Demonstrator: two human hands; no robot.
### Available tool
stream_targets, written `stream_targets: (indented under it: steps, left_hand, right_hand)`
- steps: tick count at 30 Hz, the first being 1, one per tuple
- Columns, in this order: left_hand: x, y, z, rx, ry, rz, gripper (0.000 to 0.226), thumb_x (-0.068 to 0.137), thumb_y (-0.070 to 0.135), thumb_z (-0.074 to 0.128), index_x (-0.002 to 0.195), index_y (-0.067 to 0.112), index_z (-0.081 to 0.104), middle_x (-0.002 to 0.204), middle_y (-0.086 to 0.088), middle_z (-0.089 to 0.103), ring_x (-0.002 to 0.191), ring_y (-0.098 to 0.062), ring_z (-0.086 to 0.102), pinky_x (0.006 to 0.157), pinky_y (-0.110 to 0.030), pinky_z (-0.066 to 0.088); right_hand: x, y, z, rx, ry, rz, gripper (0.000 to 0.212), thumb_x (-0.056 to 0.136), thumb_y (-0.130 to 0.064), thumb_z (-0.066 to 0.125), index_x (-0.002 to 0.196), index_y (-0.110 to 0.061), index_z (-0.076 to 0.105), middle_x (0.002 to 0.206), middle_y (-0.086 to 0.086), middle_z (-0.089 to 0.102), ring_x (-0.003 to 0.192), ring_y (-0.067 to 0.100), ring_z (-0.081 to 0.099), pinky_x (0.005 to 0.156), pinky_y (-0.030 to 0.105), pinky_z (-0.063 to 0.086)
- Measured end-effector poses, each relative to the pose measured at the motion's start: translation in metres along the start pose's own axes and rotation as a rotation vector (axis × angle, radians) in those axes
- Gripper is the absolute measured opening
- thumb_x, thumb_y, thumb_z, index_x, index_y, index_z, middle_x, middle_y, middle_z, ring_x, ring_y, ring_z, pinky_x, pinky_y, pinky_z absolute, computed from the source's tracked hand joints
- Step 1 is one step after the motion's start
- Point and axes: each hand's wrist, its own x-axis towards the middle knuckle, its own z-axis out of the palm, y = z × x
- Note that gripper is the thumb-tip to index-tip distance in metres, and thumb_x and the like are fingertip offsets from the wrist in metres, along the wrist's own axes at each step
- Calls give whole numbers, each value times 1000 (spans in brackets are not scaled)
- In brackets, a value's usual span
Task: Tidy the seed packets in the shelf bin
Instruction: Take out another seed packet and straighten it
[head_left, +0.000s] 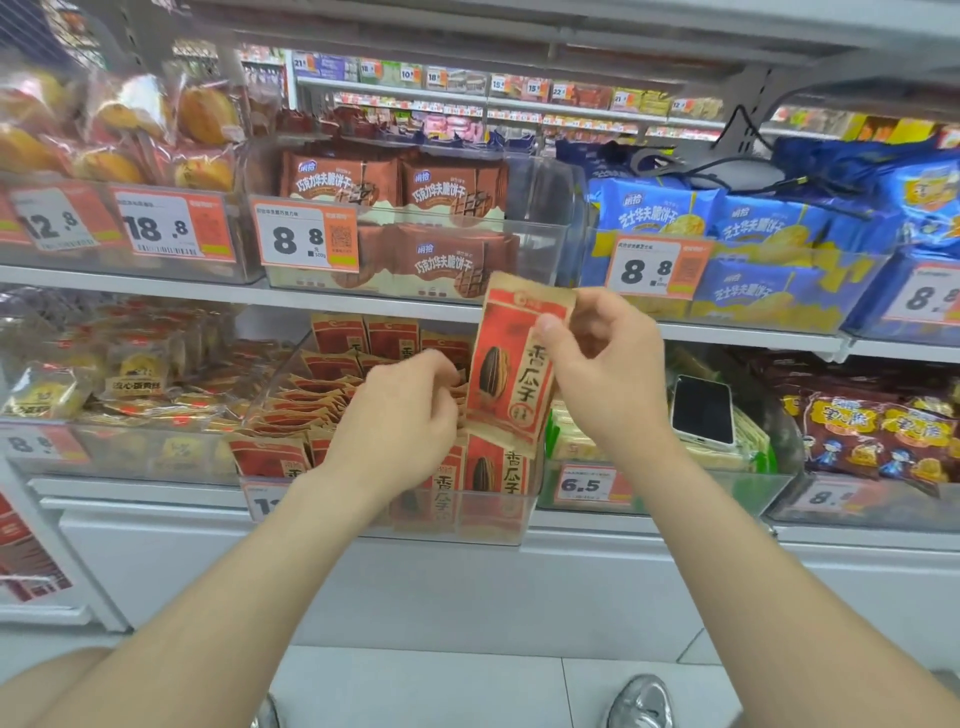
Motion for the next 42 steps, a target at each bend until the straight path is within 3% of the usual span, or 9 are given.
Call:
stream_targets:
  steps: [4, 9, 15, 21, 24, 29, 33, 38, 42]
  left_hand:
    - [-9, 20, -6, -346, 200, 7, 9, 113, 21, 45, 114, 25, 53, 98, 6, 74, 85, -15, 73, 76, -36, 57]
    - [-29, 42, 1, -537, 123, 74, 7, 114, 30, 48, 113, 24, 50, 97, 12, 67, 88, -6, 65, 77, -25, 51]
    - [-27, 54, 3, -653, 60, -93, 10, 114, 32, 47, 108, 25, 50, 93, 11, 66, 86, -11, 62, 83, -41, 51]
    - [-38, 63, 14, -847, 17, -244, 41, 84, 79, 49, 97, 41, 58, 123, -9, 64, 129, -26, 59, 111, -57, 49]
    - [-47, 66, 23, -879, -8, -206, 52, 85, 84, 53, 102, 35, 58, 124, -10, 63, 129, -26, 58, 111, -56, 50]
    - [-53, 65, 34, -851, -24, -36, 35, 111, 52, 45, 107, 18, 50, 100, -3, 62, 96, -19, 62, 88, -43, 53]
    - [-48, 62, 35, -825, -30, -30, 28, 118, 28, 36, 107, 12, 56, 97, -12, 65, 85, -12, 59, 80, -33, 49]
    - [-43, 61, 30, -925, -44, -123, 28, 117, 24, 42, 100, 9, 58, 87, -8, 63, 82, -20, 56, 75, -39, 47]
    - [-44, 58, 22, -1104, -38, -268, 28, 117, 25, 44, 95, 15, 60, 81, -10, 60, 72, -21, 56, 63, -37, 45]
  right_hand:
    - [-11, -16, 3, 55, 168, -88, 10, 108, -23, 58, 103, -15, 61, 82, -2, 68, 73, 16, 64, 71, 44, 52]
    - [-34, -29, 21, 162, -6, 33, 8, 102, -28, 56, 99, -21, 59, 87, 6, 74, 82, 31, 71, 78, 56, 56]
    - [-55, -46, 26, 485, -53, 330, 24, 114, -27, 50, 112, -8, 65, 110, 11, 77, 97, 12, 72, 88, 27, 56]
    - [-65, -48, 25, 600, -72, 464, 23, 111, -29, 57, 101, -10, 66, 110, 20, 77, 99, 21, 73, 94, 43, 58]
    - [-74, -41, 20, 750, -34, 570, 24, 108, -30, 63, 103, -7, 68, 103, 21, 77, 95, 26, 74, 92, 47, 59]
    - [-79, -39, 10, 876, 29, 656, 20, 108, -18, 61, 106, -2, 73, 94, 14, 77, 86, 21, 75, 77, 33, 61]
    - [-81, -25, 15, 407, 113, 428, 20, 108, -20, 62, 97, -11, 76, 86, 3, 79, 75, 11, 71, 68, 28, 56]
    - [-79, -22, 20, 284, 159, 256, 22, 108, -26, 63, 91, -16, 72, 76, 1, 75, 68, 10, 67, 62, 30, 53]
    - [-75, -26, 13, 314, -21, 275, 13, 101, -20, 73, 90, -12, 74, 82, 12, 76, 71, 12, 67, 68, 35, 58]
